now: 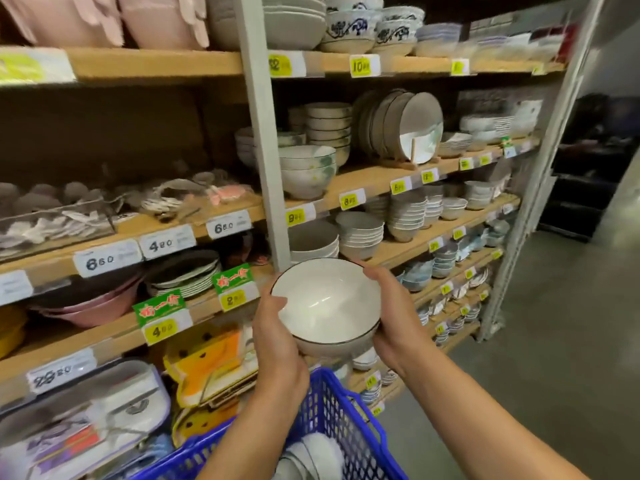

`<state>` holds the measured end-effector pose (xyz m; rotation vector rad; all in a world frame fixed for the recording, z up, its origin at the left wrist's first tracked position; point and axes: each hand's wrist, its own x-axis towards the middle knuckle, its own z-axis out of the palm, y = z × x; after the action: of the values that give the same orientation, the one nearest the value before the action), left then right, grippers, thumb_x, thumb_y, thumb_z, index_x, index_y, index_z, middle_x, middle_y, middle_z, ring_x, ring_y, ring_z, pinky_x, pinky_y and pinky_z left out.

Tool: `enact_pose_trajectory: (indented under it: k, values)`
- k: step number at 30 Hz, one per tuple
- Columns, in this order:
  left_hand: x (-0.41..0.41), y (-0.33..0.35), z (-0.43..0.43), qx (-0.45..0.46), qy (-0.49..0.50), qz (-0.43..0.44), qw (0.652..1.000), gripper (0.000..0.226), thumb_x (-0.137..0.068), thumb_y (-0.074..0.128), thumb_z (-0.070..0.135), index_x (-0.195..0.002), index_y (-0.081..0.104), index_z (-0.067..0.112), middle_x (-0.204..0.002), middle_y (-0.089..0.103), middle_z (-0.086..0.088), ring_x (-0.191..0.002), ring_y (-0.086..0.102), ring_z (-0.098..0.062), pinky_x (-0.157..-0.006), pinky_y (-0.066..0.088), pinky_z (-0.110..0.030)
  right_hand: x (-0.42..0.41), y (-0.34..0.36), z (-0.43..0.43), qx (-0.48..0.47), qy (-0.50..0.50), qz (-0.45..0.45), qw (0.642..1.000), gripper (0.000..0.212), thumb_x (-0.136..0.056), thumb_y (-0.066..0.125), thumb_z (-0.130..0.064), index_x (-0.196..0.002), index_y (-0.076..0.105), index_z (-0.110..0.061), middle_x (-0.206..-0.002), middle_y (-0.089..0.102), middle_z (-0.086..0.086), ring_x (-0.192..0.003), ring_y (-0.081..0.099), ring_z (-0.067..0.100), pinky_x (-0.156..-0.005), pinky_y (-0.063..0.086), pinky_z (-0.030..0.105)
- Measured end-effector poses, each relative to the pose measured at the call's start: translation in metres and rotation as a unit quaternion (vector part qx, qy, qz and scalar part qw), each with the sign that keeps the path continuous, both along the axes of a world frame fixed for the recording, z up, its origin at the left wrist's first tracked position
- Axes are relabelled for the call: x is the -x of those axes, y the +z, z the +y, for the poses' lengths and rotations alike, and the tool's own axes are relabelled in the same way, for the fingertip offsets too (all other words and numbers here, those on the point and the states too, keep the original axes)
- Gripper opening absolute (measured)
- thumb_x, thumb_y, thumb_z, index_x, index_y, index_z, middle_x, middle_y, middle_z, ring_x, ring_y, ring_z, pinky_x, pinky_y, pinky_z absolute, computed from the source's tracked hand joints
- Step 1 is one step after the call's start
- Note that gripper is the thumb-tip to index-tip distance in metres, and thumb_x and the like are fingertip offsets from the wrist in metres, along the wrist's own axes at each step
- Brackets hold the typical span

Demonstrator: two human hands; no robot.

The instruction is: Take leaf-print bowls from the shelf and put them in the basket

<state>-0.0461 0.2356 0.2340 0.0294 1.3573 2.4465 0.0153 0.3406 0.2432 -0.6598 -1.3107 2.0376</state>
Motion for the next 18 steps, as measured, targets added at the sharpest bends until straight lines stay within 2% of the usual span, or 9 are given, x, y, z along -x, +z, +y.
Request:
enact_pose_trajectory:
  k: [2,3,5,7,11,13,18]
  values:
    - [-0.021,0.005,0.031,0.001,-0.011,0.001,1.000,0.029,-0.087,0.045,0.018,-0.092,0.071,0.027,-0.103,0.072,-0.005,-0.098,0.064,-0.028,-0.075,0.050,-0.038,-0.022,0.007,0.028,-0.005,-0.019,-0.008,1.000,0.031,-0.092,0.046,-0.025,-0.103,0.074,-0.021,-0.104,0.074,0.004,-0.101,0.066,0.026,-0.090,0.051,0.043]
    - [-0.029,0.007,0.044,0.001,-0.013,-0.001,1.000,0.029,-0.086,0.045,0.018,-0.090,0.072,0.028,-0.102,0.072,-0.005,-0.098,0.064,-0.029,-0.077,0.049,-0.040,-0.031,0.009,0.040,-0.001,-0.029,-0.008,1.000,0.029,-0.092,0.047,-0.025,-0.096,0.075,-0.021,-0.097,0.076,0.002,-0.094,0.067,0.024,-0.084,0.052,0.040]
    - [-0.048,0.013,0.076,0.002,-0.021,0.008,1.000,0.029,-0.087,0.044,0.017,-0.090,0.072,0.027,-0.092,0.075,0.002,-0.094,0.065,-0.026,-0.072,0.049,-0.036,-0.052,0.014,0.071,0.001,-0.042,-0.001,0.999,0.034,-0.092,0.047,-0.025,-0.077,0.078,-0.024,-0.079,0.076,-0.003,-0.078,0.069,0.018,-0.067,0.054,0.032]
    - [-0.066,0.019,0.108,-0.003,-0.032,0.010,0.999,0.029,-0.088,0.044,0.017,-0.091,0.071,0.027,-0.081,0.076,0.008,-0.086,0.067,-0.021,-0.062,0.049,-0.030,-0.073,0.021,0.102,-0.006,-0.050,-0.002,0.999,0.038,-0.092,0.048,-0.023,-0.069,0.078,-0.027,-0.072,0.074,-0.006,-0.072,0.069,0.016,-0.058,0.051,0.029]
    - [-0.095,0.029,0.160,-0.010,-0.035,0.003,0.999,0.029,-0.086,0.047,0.017,-0.084,0.074,0.028,-0.079,0.076,0.007,-0.077,0.069,-0.017,-0.056,0.050,-0.027,-0.103,0.030,0.158,0.010,-0.066,0.006,0.998,0.027,-0.091,0.050,-0.021,-0.087,0.076,-0.022,-0.082,0.076,-0.002,-0.075,0.070,0.018,-0.055,0.053,0.029]
    - [-0.103,0.035,0.182,-0.007,-0.043,0.003,0.999,0.028,-0.085,0.047,0.019,-0.085,0.074,0.029,-0.079,0.077,0.006,-0.075,0.070,-0.017,-0.054,0.051,-0.027,-0.112,0.035,0.179,0.018,-0.070,0.009,0.997,0.026,-0.091,0.049,-0.018,-0.086,0.074,-0.020,-0.079,0.076,-0.002,-0.070,0.070,0.017,-0.049,0.051,0.027]
    - [-0.108,0.045,0.236,-0.004,-0.052,0.003,0.999,0.025,-0.087,0.046,0.017,-0.092,0.070,0.022,-0.082,0.077,0.000,-0.087,0.067,-0.026,-0.067,0.052,-0.035,-0.123,0.045,0.233,0.016,-0.072,0.016,0.997,0.035,-0.093,0.043,-0.015,-0.083,0.076,-0.023,-0.085,0.075,0.000,-0.084,0.067,0.023,-0.060,0.052,0.031]
